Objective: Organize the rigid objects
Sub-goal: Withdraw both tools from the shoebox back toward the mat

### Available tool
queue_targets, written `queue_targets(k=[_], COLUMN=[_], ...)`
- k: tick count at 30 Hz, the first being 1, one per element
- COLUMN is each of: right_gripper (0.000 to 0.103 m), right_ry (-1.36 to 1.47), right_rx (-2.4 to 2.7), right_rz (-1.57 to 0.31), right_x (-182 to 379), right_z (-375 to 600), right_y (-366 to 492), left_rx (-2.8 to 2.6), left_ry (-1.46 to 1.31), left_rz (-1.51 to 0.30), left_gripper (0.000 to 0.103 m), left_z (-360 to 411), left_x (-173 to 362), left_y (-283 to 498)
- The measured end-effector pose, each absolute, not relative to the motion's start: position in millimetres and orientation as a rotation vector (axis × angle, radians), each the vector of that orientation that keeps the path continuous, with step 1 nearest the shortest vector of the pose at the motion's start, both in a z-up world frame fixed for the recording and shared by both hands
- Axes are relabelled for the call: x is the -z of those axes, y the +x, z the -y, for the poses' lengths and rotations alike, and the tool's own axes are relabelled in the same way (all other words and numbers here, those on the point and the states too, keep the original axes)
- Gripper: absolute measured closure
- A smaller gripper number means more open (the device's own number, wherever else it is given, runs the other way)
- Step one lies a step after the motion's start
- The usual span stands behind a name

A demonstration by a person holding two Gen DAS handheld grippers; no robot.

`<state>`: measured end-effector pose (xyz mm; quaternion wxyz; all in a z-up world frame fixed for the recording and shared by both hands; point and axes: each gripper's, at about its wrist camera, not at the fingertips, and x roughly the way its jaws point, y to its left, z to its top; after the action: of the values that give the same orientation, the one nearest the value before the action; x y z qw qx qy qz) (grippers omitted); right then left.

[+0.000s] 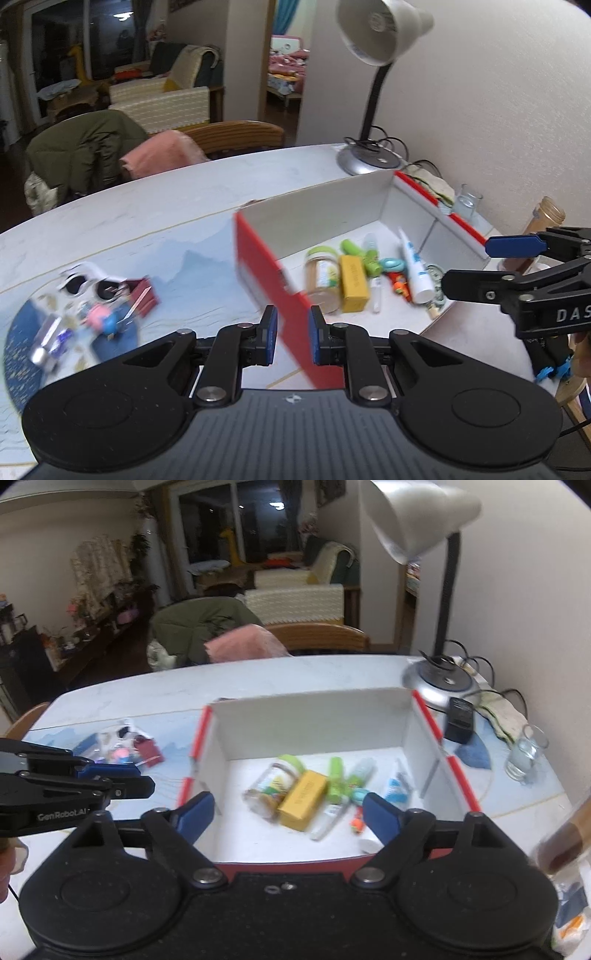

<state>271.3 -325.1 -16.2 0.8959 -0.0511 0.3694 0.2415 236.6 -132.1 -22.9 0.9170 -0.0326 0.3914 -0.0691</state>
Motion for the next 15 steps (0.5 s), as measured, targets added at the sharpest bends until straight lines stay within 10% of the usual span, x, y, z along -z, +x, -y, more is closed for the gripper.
queue_targets(k=[9,13,15], right_gripper=[0.013,0.013,0.013], right_ry=[-0.108,-0.106,-0.104], right_rx=[-0.572,-0.590,-0.598], right_rz=[-0.755,-0.761,-0.767], right_x=[13.7,13.7,14.6], right_z=[272.8,247.2,235.1], right_y=[239.4,227.9,224.5], left_rx=[0.086,0.067,0.063], left_ry=[-0.103,-0.104,-0.104], left_rz=[-0.787,-0.770,-0.753], left_gripper=[0.083,0.038,0.035], left_z=[71.6,46.4,34.0], left_x=[21.3,21.3,20.6], left_y=[196.4,181.0,175.1])
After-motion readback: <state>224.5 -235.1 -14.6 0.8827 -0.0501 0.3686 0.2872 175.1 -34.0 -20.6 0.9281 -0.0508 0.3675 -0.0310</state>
